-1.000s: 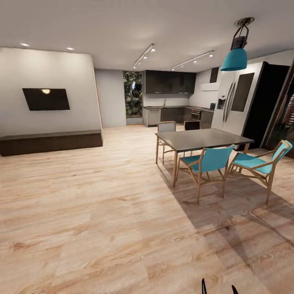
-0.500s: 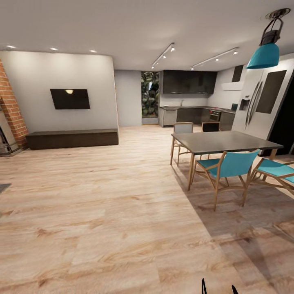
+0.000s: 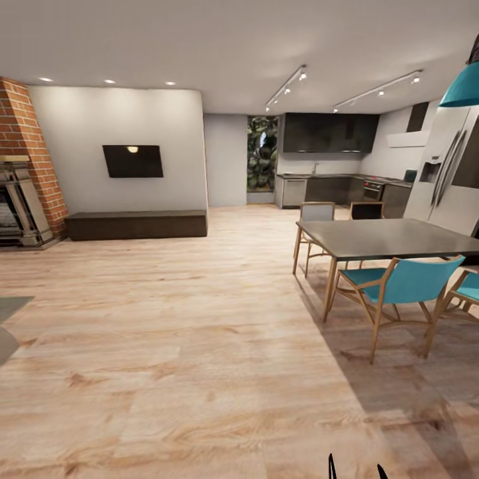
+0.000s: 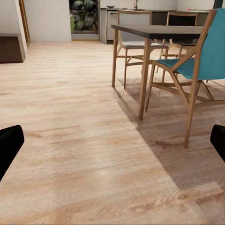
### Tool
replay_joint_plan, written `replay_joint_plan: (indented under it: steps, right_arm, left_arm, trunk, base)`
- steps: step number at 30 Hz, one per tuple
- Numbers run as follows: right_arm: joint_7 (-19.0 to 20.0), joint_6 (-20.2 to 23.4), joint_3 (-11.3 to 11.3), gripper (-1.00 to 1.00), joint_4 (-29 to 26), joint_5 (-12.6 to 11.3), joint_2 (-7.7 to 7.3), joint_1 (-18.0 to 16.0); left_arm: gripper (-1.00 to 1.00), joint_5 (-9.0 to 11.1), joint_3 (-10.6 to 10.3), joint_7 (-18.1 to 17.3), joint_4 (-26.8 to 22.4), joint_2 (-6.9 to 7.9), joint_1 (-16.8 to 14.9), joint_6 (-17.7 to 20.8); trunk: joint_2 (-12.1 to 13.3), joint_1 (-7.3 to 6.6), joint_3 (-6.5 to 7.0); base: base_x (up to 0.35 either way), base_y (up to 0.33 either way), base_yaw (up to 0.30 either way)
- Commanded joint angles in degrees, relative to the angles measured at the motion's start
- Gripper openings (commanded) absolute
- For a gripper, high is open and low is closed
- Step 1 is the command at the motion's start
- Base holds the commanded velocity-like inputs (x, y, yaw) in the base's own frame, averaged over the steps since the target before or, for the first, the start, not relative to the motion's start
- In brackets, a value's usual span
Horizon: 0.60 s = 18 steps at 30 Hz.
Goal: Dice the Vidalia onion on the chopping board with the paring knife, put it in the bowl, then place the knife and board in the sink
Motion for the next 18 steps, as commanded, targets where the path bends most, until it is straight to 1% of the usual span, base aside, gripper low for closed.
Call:
replay_joint_plan:
  steps: [1, 8, 18]
  right_arm:
    - [-0.50, 0.05, 0.06, 1.00, -0.03, 0.43, 0.00, 0.00]
    - [-0.50, 0.05, 0.06, 1.00, -0.03, 0.43, -0.01, 0.00]
    - [-0.50, 0.05, 0.06, 1.00, -0.03, 0.43, -0.01, 0.00]
  left_arm:
    - [1.00, 0.35, -0.08, 0.02, -0.01, 0.03, 0.01, -0.09]
    - [1.00, 0.35, -0.07, -0.01, 0.08, 0.03, 0.02, -0.09]
    - [1.00, 0.35, -0.08, -0.01, 0.13, 0.03, 0.03, -0.09]
  trunk:
    - [-0.02, 0.04, -0.04]
    - [-0.02, 0.04, -0.04]
    - [-0.02, 0.04, -0.04]
  base:
    - [0.296, -0.110, 0.011]
    - [0.298, -0.099, 0.003]
    - [0.311, -0.014, 0.000]
